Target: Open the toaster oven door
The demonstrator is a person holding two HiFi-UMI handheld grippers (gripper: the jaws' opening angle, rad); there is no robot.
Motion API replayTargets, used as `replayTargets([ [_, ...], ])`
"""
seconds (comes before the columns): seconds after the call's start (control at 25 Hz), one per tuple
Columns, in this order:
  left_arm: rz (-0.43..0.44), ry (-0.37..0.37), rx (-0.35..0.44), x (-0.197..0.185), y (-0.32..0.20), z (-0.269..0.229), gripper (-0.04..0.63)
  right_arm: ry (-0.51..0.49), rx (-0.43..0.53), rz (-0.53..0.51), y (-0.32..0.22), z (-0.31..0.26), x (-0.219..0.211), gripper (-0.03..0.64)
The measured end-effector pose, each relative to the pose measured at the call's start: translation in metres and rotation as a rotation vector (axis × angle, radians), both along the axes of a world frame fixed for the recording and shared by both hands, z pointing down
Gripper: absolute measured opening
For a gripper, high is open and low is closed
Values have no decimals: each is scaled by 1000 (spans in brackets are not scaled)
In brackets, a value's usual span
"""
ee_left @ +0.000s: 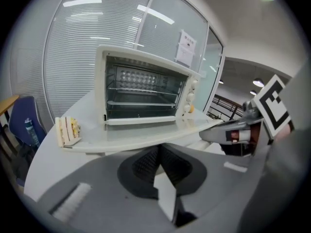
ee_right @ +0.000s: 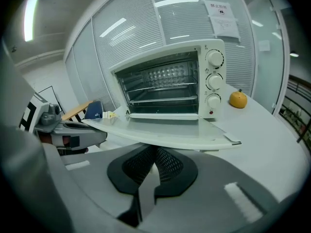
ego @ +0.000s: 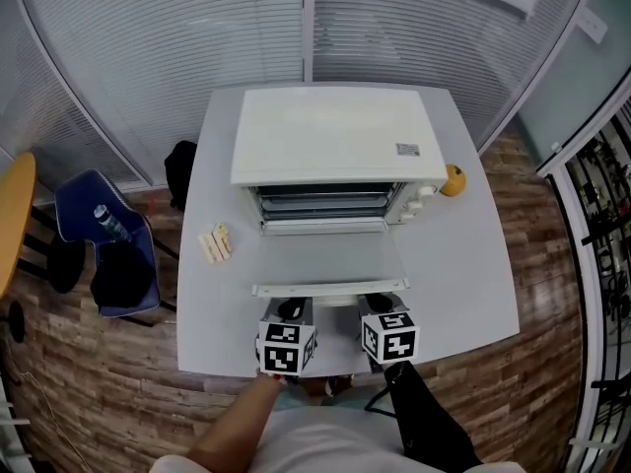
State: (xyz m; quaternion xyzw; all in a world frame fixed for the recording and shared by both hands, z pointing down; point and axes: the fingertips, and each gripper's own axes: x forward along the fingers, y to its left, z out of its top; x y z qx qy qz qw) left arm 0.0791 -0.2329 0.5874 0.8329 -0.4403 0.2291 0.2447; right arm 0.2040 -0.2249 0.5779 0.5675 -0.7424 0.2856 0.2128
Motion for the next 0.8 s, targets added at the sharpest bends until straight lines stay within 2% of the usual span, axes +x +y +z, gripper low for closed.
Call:
replayTargets([
  [0.36, -45, 55, 3, -3, 9, 26, 57, -17, 76, 35, 10, 24, 1, 2],
  [0.8, -67, 78, 74, -3, 17, 49, 57, -18, 178, 56, 17, 45, 2, 3],
])
